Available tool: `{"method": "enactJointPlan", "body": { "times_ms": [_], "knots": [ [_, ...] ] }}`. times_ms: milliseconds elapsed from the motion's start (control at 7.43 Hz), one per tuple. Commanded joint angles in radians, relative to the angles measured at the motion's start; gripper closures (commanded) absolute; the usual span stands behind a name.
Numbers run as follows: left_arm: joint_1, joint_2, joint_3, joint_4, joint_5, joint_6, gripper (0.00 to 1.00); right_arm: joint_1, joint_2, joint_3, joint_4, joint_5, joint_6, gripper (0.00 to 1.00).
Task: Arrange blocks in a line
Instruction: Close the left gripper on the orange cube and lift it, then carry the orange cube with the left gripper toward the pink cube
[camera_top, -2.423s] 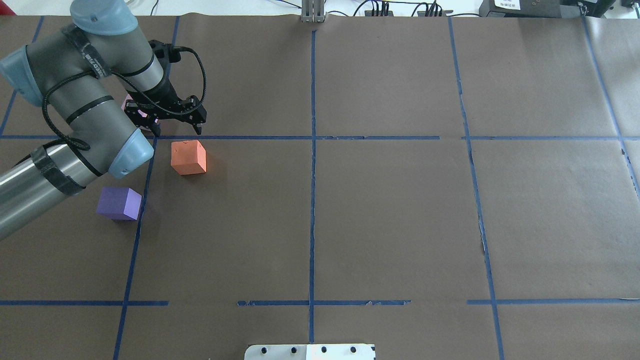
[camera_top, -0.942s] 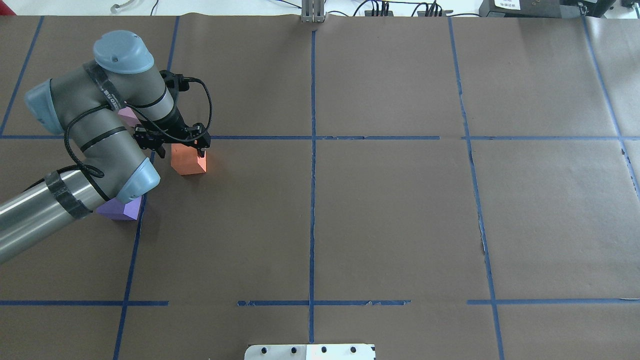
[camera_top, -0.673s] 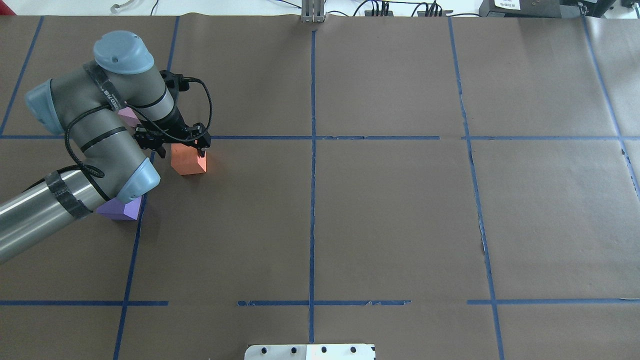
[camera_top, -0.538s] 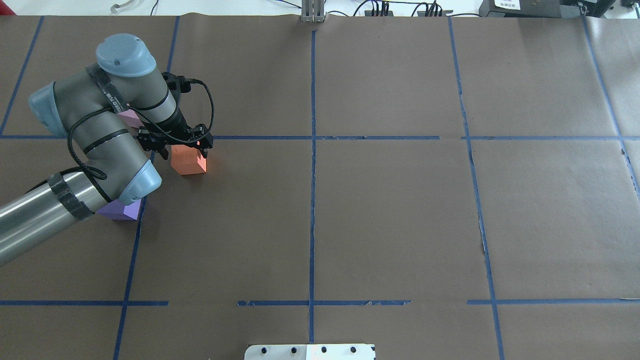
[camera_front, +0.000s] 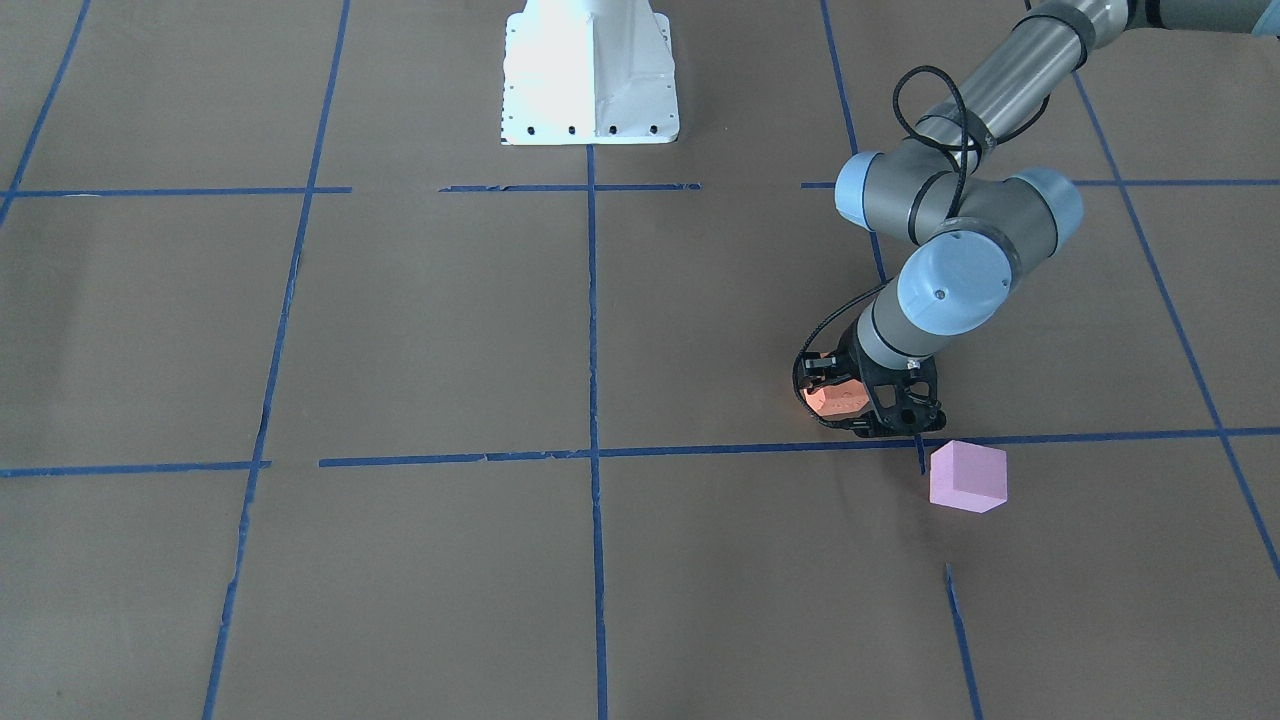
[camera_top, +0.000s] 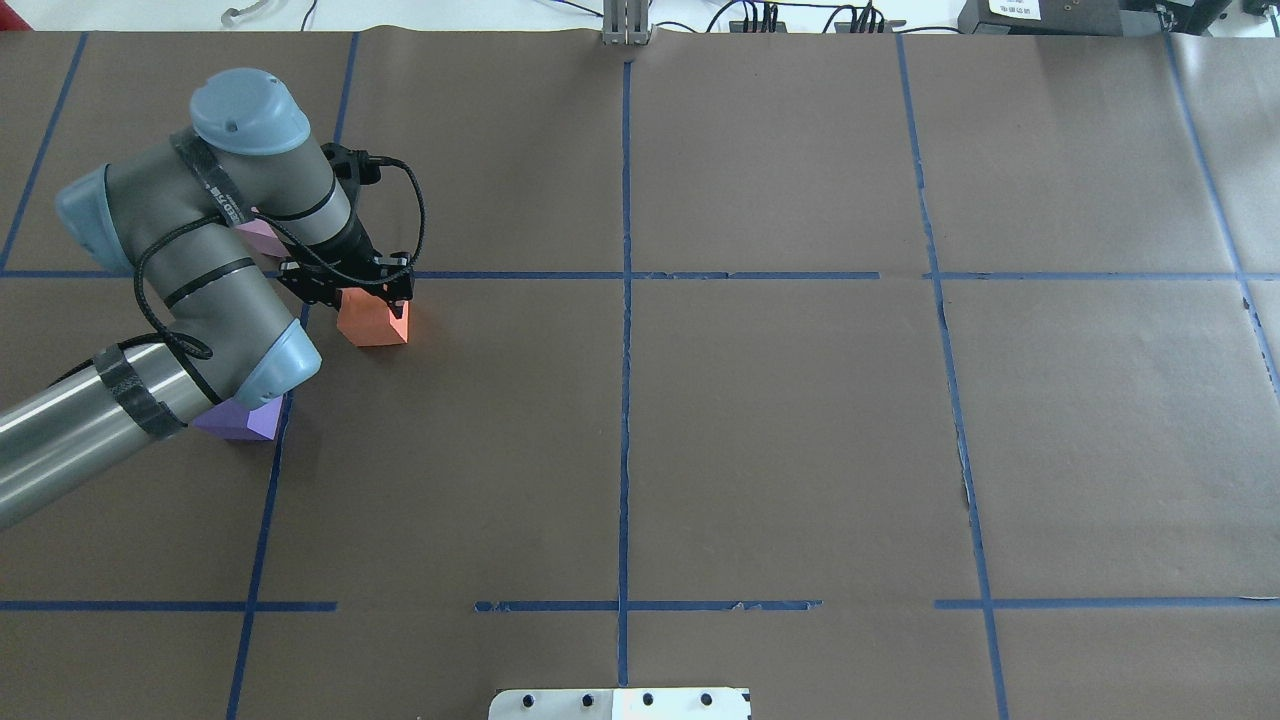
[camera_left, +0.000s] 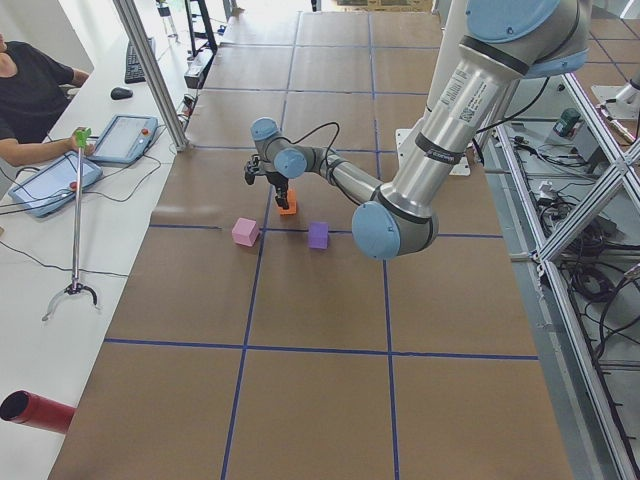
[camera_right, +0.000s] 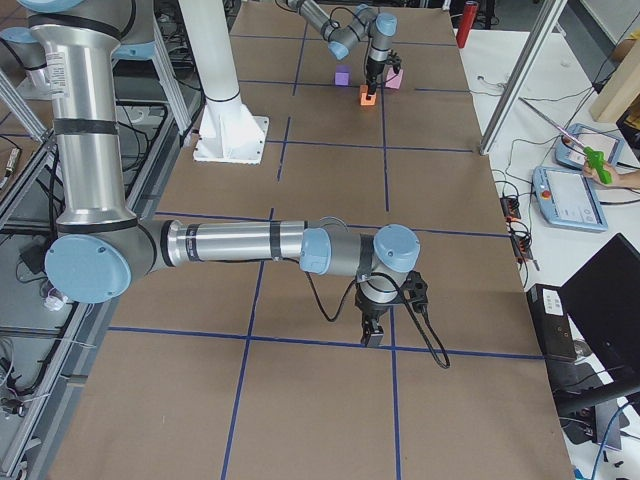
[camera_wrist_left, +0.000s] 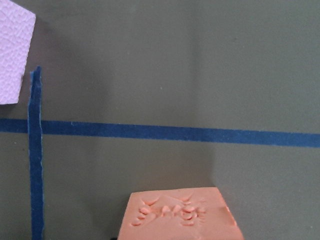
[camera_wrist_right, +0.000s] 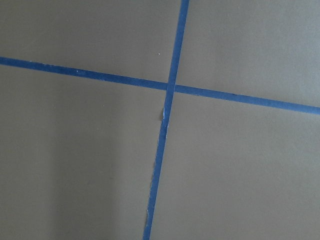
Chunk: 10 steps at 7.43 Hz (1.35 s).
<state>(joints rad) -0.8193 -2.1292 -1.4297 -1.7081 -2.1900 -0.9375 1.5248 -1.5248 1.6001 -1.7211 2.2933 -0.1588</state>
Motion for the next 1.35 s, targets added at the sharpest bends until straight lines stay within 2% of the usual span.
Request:
{"method": "enactJointPlan", "body": {
  "times_ms": [0,404,538,673,942,1077,1212],
  "knots": [
    [-0.075,0.027,-0.09,0.069,0.022,0.049,1.0,0.0,0.0,0.001,0.0,0.0,-0.001,0.0],
    [-0.168,0.045,-0.384,0.479,0.016,0.25,1.0,0.0,0.0,0.001,0.0,0.0,-0.001,0.0],
    [-0.202,0.045,-0.421,0.548,0.016,0.317,1.0,0.0,0.0,0.0,0.0,0.0,-0.001,0.0],
    [-0.234,0.051,-0.42,0.55,0.013,0.388,1.0,0.0,0.0,0.0,0.0,0.0,0.001,0.0],
    [-0.282,0.18,-0.432,0.512,-0.055,0.559,1.0,0.0,0.0,0.0,0.0,0.0,0.001,0.0],
    [-0.287,0.242,-0.461,0.484,-0.059,0.572,1.0,0.0,0.0,0.0,0.0,0.0,0.001,0.0],
    [-0.282,0.253,-0.447,0.438,-0.065,0.56,1.0,0.0,0.0,0.0,0.0,0.0,-0.001,0.0]
  ]
}}
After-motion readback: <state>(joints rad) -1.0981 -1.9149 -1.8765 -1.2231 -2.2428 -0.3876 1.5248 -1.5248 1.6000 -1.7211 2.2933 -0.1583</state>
